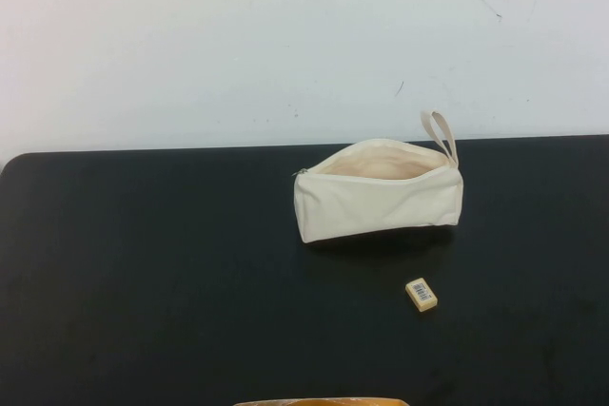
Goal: Put eraser into pencil case
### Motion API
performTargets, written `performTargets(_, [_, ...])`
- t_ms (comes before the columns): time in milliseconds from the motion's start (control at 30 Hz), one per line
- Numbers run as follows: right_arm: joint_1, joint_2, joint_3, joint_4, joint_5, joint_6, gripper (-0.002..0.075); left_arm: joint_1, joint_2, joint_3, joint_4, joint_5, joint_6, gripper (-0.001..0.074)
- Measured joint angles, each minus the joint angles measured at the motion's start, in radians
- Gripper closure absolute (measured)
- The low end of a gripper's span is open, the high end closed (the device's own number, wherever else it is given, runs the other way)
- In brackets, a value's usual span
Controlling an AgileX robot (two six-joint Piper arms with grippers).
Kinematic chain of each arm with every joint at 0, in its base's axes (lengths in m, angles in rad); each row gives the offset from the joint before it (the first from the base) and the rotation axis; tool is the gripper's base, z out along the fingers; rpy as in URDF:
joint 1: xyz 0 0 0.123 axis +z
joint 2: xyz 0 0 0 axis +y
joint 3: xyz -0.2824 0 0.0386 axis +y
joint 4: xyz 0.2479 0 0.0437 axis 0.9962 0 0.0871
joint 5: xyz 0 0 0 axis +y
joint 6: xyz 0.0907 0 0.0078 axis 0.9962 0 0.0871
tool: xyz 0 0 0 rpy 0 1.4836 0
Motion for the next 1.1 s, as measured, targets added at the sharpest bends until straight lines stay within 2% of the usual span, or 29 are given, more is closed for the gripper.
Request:
performTargets(100, [0.0,0.008,-0.136,0.005,0.205,-0.115,0.0727,0.0,0.0,0.0,0.0,0.0,0.0,0.0736])
performTargets(200, [0.0,0.057,-0.274,0.005,0.316,-0.204,0.0727,0.0,0.0,0.0,0.0,0.0,0.0,0.0736])
performTargets(433, [0.0,0.191,-0.508,0.005,0.356,-0.206,0.0727,0.0,0.0,0.0,0.0,0.0,0.0,0.0736])
performTargets(833, [0.0,0.31,-0.522,0.093,0.436,0.009,0.0727,0.0,0.0,0.0,0.0,0.0,0.0,0.0736])
performTargets(1100, [0.0,0.442,-0.571,0.107,0.485,0.029,0.0727,0.0,0.0,0.0,0.0,0.0,0.0,0.0736])
